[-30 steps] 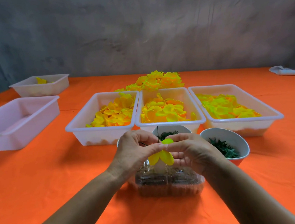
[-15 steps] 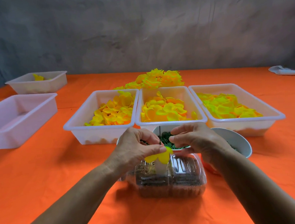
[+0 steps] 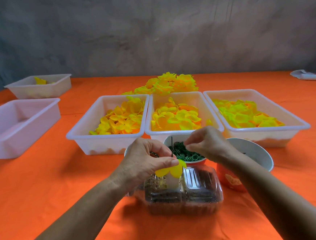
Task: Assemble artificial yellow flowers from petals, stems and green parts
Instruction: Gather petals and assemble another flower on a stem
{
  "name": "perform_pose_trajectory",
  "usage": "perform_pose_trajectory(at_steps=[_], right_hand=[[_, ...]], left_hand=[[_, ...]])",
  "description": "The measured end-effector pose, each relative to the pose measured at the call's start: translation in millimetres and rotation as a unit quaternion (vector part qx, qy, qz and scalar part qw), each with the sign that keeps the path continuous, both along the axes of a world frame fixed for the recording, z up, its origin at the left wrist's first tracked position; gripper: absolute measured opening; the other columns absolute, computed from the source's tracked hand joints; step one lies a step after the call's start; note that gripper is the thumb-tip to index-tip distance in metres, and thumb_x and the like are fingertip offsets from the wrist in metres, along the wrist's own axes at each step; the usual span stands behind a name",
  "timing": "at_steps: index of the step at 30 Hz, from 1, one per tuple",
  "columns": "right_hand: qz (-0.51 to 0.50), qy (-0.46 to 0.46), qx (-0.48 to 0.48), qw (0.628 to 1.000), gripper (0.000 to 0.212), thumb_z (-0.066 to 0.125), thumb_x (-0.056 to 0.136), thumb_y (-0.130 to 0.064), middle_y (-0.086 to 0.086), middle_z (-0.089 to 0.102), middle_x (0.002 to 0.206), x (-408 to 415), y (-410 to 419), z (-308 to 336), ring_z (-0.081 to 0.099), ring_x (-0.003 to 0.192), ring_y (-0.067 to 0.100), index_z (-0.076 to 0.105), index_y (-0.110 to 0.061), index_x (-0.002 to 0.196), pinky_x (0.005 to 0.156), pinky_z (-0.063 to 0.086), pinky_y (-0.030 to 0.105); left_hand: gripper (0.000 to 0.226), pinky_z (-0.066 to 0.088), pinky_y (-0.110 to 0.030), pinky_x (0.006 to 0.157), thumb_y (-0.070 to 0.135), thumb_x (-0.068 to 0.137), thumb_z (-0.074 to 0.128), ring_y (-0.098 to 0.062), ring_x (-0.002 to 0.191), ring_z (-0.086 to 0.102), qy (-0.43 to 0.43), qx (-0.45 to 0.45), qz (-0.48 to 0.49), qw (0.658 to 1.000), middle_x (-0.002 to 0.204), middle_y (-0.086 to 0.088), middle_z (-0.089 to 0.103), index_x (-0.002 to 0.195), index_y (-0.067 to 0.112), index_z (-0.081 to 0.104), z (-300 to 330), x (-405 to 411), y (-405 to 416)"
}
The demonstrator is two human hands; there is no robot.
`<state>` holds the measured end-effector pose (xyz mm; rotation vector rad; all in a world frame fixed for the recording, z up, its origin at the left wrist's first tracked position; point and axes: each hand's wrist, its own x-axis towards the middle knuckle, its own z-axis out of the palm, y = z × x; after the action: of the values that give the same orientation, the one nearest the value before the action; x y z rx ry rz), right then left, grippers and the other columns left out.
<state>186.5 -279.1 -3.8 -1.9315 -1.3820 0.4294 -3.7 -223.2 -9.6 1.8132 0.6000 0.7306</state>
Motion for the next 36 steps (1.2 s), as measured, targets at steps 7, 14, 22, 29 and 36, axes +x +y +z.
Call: perform_pose_trajectory(at_steps=[7,14,22,29,36], right_hand=[[0.055,-0.183,-0.108,0.976,0.021,0.064,0.081,-0.016,0.010,0.068,0.104,-10,37,-16,0.056,0.086,0.024,0.073,-0.021,0.100,0.069,0.036,0.025],[0.024,-0.254,-0.093,0.963,0.017,0.060,0.081,-0.014,0.010,0.068,0.099,-18,43,-23,0.062,0.092,0.031,0.072,-0.019,0.094,0.063,0.038,0.027],[0.038,-0.134,-0.052,0.989,0.010,0.075,0.074,-0.017,0.004,0.066,0.075,-4,41,-24,0.057,0.076,0.020,0.069,-0.021,0.066,0.061,0.038,0.025],[0.044,0.026,-0.028,0.998,0.009,0.075,0.075,-0.010,-0.003,0.060,0.053,6,27,-15,0.049,0.048,0.003,0.071,-0.009,0.067,0.047,0.036,0.010],[0.035,0.331,0.040,0.942,0.015,0.068,0.079,0.002,0.014,0.068,0.069,5,11,-8,0.059,0.060,0.017,0.063,-0.003,0.066,0.052,0.048,0.015]], left_hand=[[0.013,0.053,-0.050,0.080,0.023,0.057,0.085,-0.026,0.077,0.065,0.005,-0.001,0.015,1.000,0.079,-0.014,0.071,0.058,0.021,0.072,3,-1,-6],[0.018,0.053,-0.048,0.079,0.011,0.064,0.085,-0.026,0.075,0.065,0.003,-0.004,0.029,1.000,0.079,-0.016,0.071,0.058,0.022,0.072,4,0,-8],[0.019,0.052,-0.032,0.067,0.013,0.065,0.085,-0.016,0.068,0.062,0.008,0.002,0.043,0.999,0.073,-0.008,0.071,0.057,0.023,0.071,1,0,-8],[0.013,0.053,-0.031,0.069,0.031,0.054,0.081,-0.016,0.070,0.064,-0.006,-0.022,0.016,1.000,0.073,-0.005,0.072,0.057,0.024,0.070,2,1,-10],[0.017,0.054,-0.037,0.071,0.037,0.050,0.081,-0.018,0.071,0.064,-0.014,-0.020,0.027,0.999,0.077,-0.010,0.072,0.057,0.025,0.069,-1,1,-9]])
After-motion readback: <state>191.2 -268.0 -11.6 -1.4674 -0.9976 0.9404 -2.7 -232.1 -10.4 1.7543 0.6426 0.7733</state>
